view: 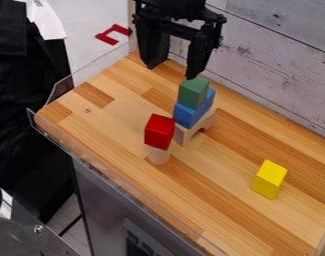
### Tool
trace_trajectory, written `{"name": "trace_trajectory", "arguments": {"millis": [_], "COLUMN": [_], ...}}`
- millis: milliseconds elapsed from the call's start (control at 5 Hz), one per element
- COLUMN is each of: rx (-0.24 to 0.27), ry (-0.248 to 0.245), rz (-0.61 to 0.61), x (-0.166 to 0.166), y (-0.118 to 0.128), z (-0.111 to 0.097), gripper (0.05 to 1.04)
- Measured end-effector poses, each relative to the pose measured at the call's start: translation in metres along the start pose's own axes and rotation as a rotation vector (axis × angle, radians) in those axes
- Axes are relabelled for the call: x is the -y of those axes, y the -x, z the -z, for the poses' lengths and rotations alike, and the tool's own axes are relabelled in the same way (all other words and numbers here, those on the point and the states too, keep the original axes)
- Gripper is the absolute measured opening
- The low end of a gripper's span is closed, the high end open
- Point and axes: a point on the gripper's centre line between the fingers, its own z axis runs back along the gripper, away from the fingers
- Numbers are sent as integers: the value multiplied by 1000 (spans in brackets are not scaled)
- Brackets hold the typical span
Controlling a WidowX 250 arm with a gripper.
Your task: Put the yellow block on top of the green block
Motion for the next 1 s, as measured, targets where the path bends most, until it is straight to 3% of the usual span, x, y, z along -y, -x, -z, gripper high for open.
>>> {"name": "trace_trajectory", "arguments": {"millis": [200,400,800,1000], "rx": [-32,-34,-24,-55], "ry": [-1,-16,6,28], "rz": [-2,14,65,111], "x": [0,7,31,48], "y": [2,2,2,0], "z": [8,9,11,24], "gripper": [1001,1001,1001,1001]}}
